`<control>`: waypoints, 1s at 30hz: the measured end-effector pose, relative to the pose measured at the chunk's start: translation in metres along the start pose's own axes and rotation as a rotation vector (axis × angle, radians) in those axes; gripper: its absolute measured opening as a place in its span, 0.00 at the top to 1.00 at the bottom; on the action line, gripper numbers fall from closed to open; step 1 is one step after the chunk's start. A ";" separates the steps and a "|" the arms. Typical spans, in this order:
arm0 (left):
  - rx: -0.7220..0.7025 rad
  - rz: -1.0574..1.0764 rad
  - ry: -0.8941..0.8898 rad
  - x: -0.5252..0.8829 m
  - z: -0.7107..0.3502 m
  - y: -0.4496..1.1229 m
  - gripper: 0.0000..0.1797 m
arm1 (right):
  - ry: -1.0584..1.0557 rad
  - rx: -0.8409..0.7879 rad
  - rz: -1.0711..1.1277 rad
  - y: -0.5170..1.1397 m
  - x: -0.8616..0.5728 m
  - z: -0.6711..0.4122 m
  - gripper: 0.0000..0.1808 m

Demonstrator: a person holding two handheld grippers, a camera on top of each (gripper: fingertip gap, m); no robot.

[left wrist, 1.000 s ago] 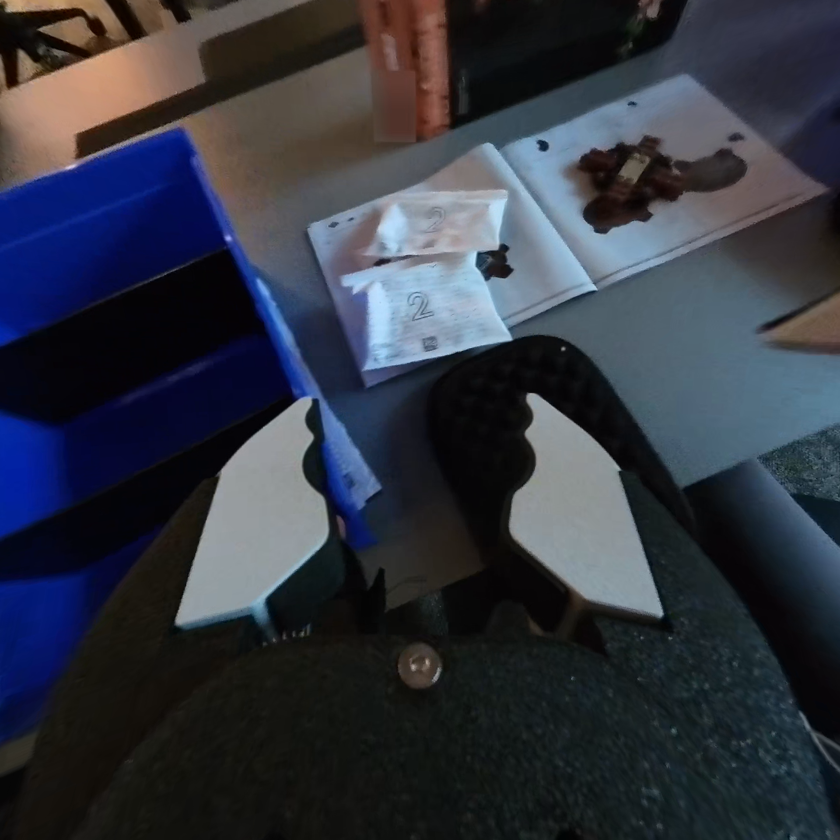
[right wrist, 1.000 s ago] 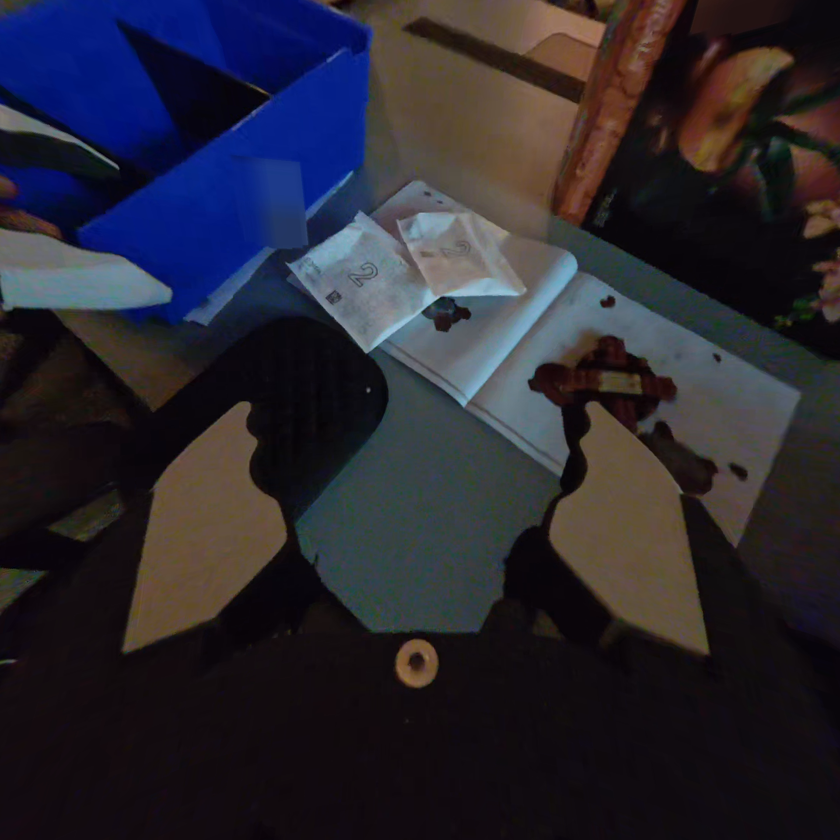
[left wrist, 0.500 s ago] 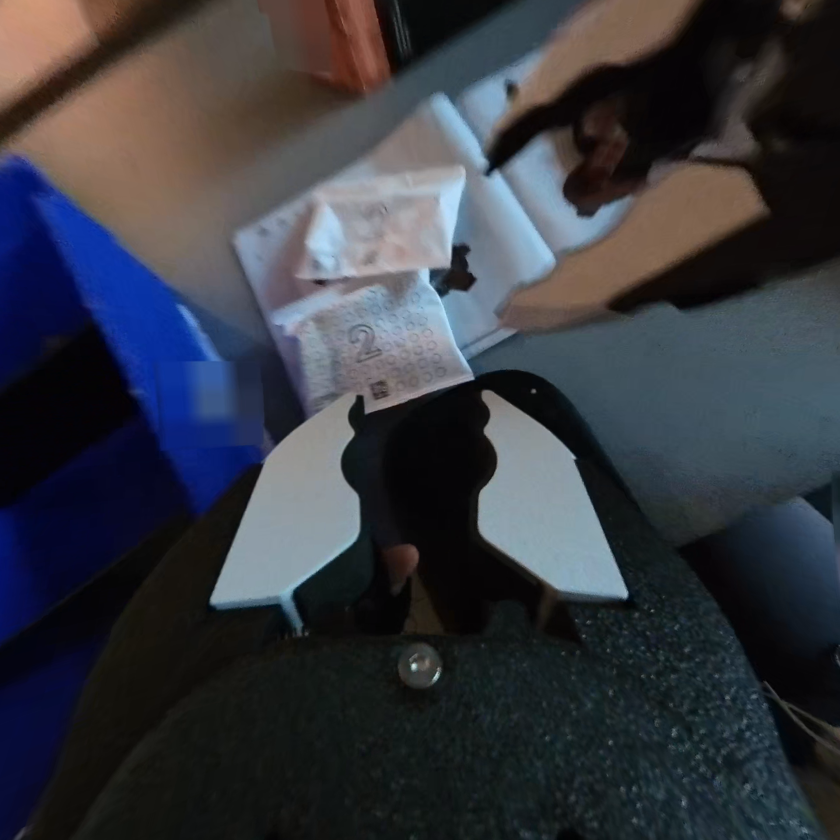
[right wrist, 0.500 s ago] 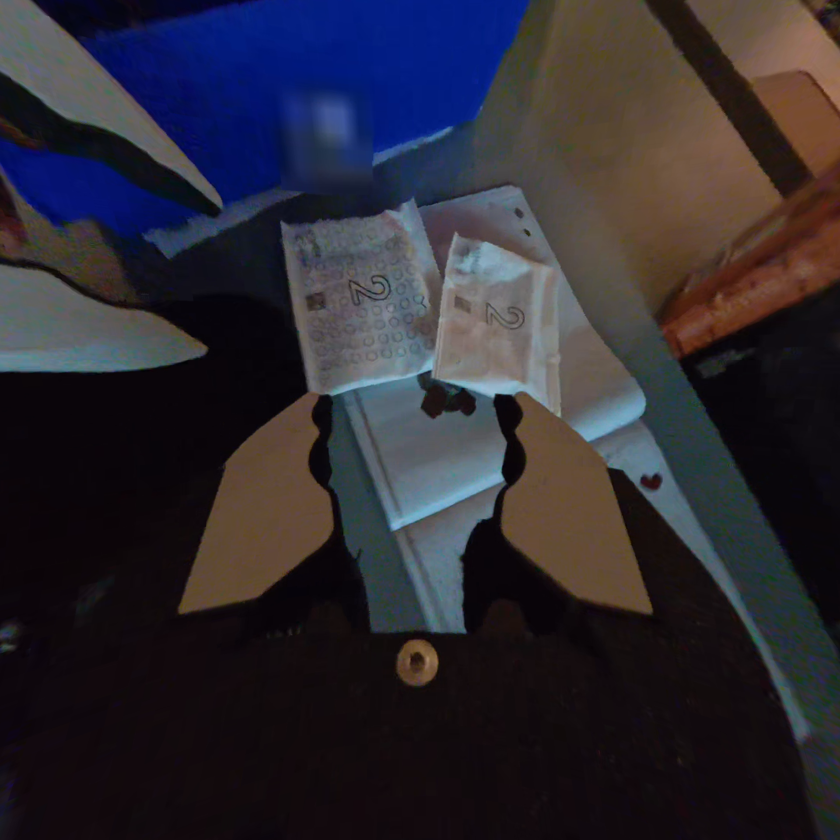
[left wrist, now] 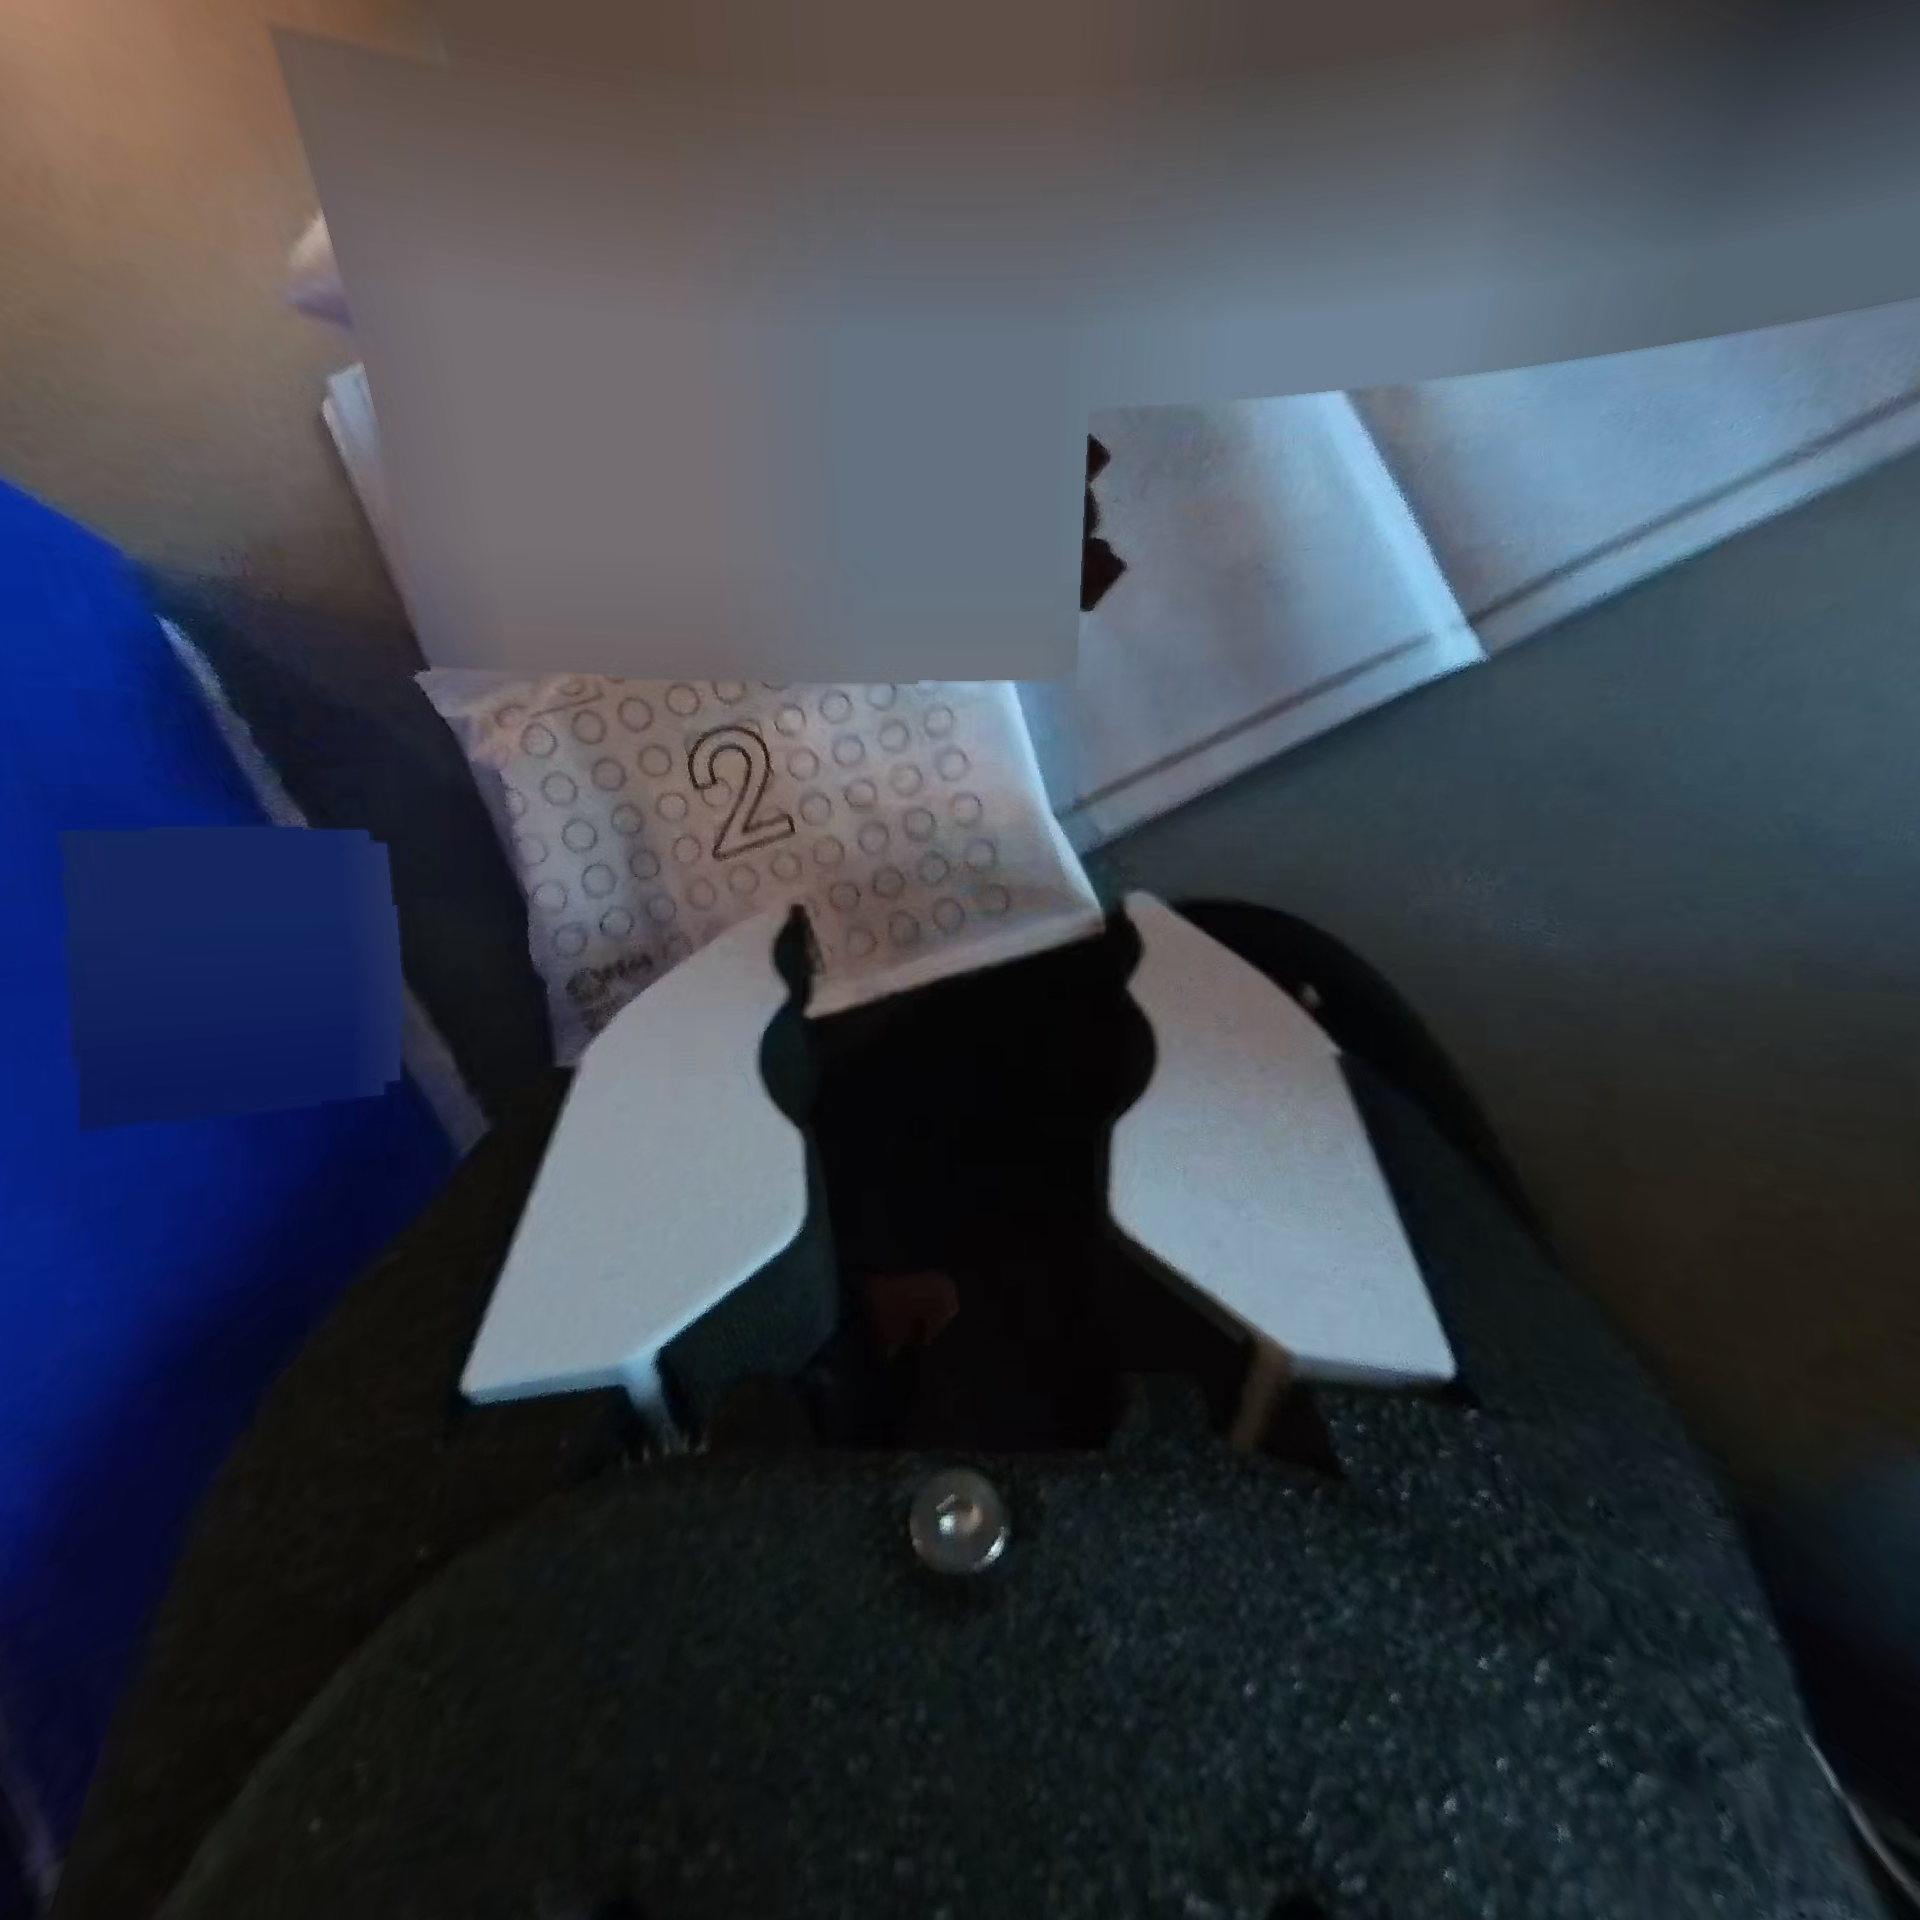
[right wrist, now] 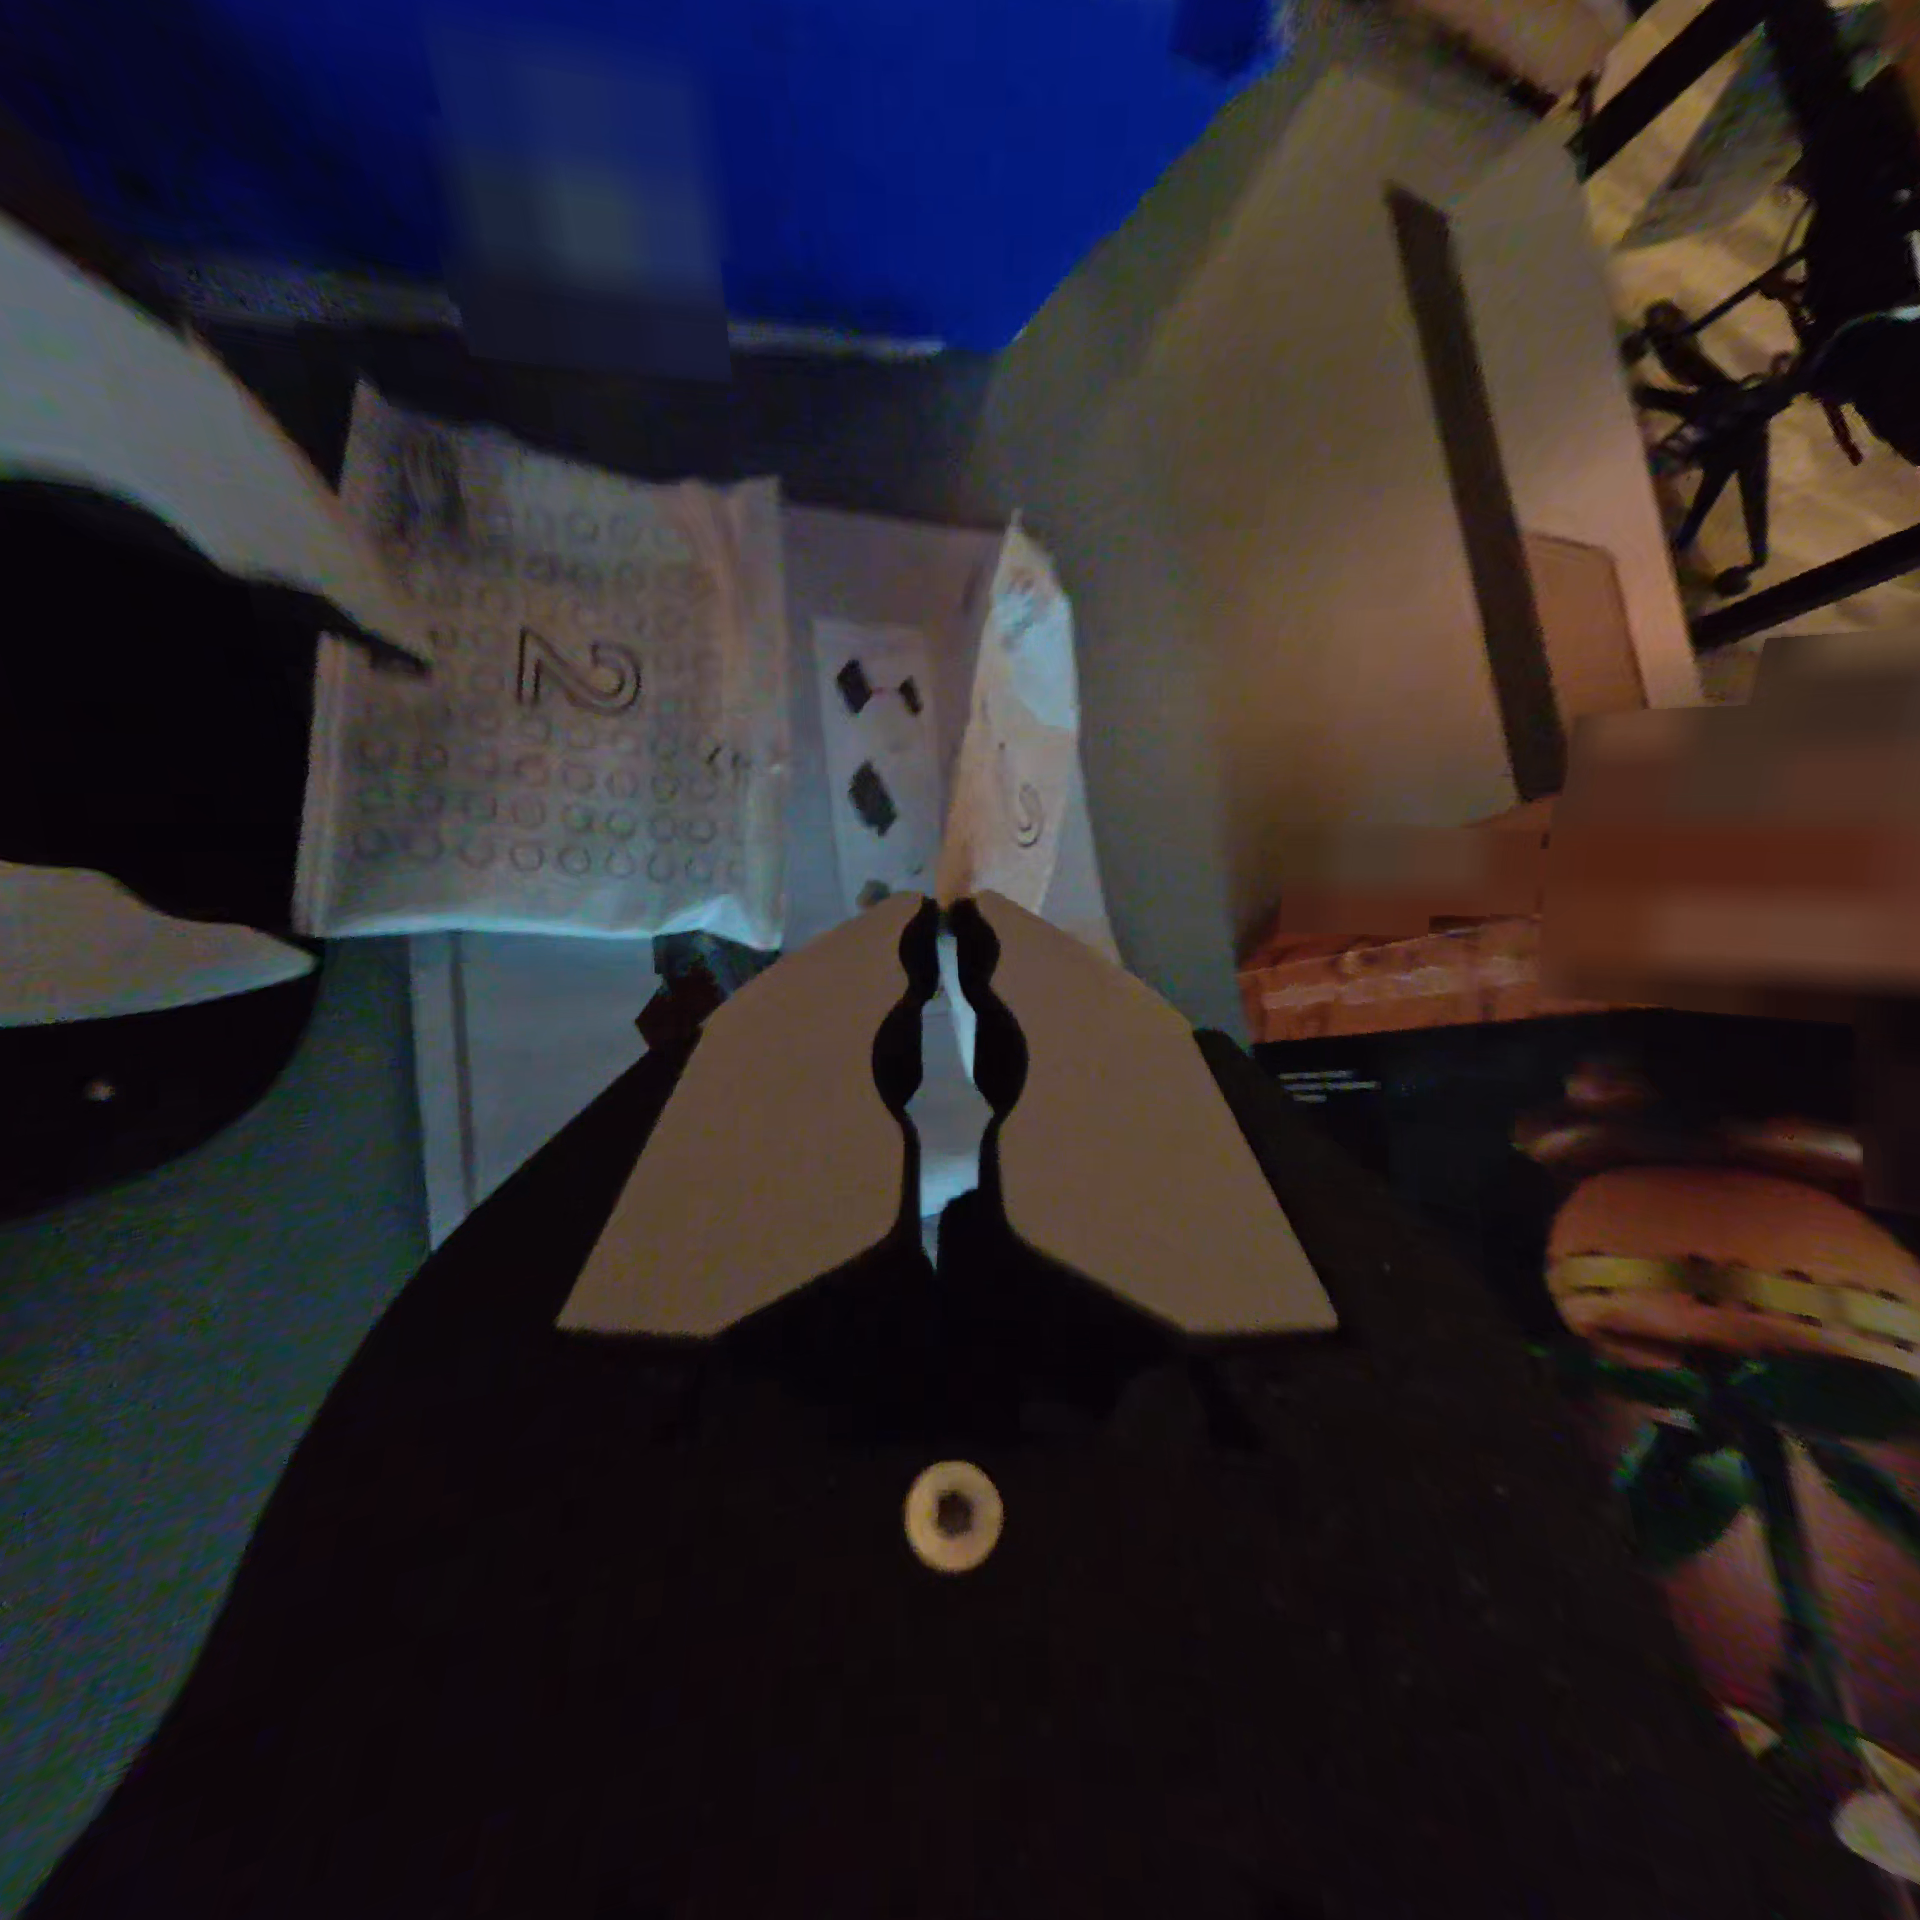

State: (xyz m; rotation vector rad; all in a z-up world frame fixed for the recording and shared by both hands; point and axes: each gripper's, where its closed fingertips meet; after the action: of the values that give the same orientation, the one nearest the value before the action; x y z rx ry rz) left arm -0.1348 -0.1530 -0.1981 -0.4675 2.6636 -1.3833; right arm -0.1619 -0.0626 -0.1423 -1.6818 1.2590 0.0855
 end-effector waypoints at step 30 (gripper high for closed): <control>-0.212 0.067 -0.213 0.079 0.012 -0.138 0.71 | -0.062 -0.121 0.049 -0.020 -0.034 -0.055 0.99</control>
State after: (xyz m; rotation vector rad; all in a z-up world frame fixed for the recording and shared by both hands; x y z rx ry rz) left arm -0.1761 -0.2619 -0.0891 -0.5088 2.6331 -0.9779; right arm -0.1881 -0.0800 -0.0815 -1.7377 1.2696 0.2461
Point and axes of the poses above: each gripper's, where its closed fingertips meet, y out along the fingers, z out of its underside, x = y × z across the jaws, and after that the axes turned 14 degrees about -y, right-handed
